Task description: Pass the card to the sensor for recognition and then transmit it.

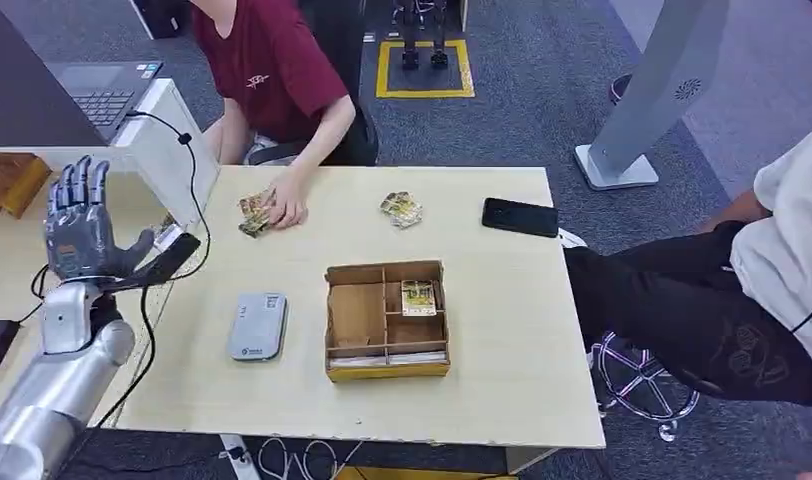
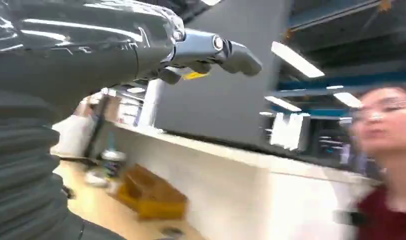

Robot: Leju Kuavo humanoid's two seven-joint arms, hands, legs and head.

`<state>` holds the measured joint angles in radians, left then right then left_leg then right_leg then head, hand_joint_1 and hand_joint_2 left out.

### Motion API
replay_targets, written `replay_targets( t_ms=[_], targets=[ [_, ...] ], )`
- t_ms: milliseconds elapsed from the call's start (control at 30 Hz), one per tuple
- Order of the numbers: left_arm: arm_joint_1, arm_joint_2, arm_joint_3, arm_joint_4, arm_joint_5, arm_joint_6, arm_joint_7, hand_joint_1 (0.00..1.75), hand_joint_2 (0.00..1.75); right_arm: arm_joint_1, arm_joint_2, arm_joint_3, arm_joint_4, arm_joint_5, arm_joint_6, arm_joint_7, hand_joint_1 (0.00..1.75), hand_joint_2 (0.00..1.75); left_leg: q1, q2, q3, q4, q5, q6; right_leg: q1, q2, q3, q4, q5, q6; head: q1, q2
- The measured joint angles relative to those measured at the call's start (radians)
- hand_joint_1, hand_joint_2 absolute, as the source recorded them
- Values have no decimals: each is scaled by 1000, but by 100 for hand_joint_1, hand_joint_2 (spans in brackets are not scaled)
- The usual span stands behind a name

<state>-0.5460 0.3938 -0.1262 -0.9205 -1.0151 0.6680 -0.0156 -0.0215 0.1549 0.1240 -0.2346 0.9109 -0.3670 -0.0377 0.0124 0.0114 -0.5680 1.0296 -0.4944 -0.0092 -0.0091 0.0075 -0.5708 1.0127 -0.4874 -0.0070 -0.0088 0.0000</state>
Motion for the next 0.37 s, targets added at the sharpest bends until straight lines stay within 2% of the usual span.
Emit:
replay_targets(
  t_ms=[133, 233, 367],
  targets=[
    [104, 72, 101, -27, -3, 3, 3, 0, 175, 5, -1, -5, 4, -24, -17, -7, 0, 0, 0, 3, 1, -1, -1, -2, 0, 3, 0, 0, 0, -1, 1, 0],
    [223, 141, 213, -81, -8, 3, -47, 0, 175, 15, -2, -8, 9, -40, -27, -21, 0, 0, 0, 6, 1, -1, -2, -3, 0, 6, -2, 0, -1, -1, 1, 0],
    [344, 183, 338, -140, 13, 3, -71, 0, 175, 19, -2, -17, 15, -44, -34, -24, 0, 0, 0, 3, 0, -1, -2, -3, 0, 3, -2, -1, -1, -1, 1, 0]
  ],
)
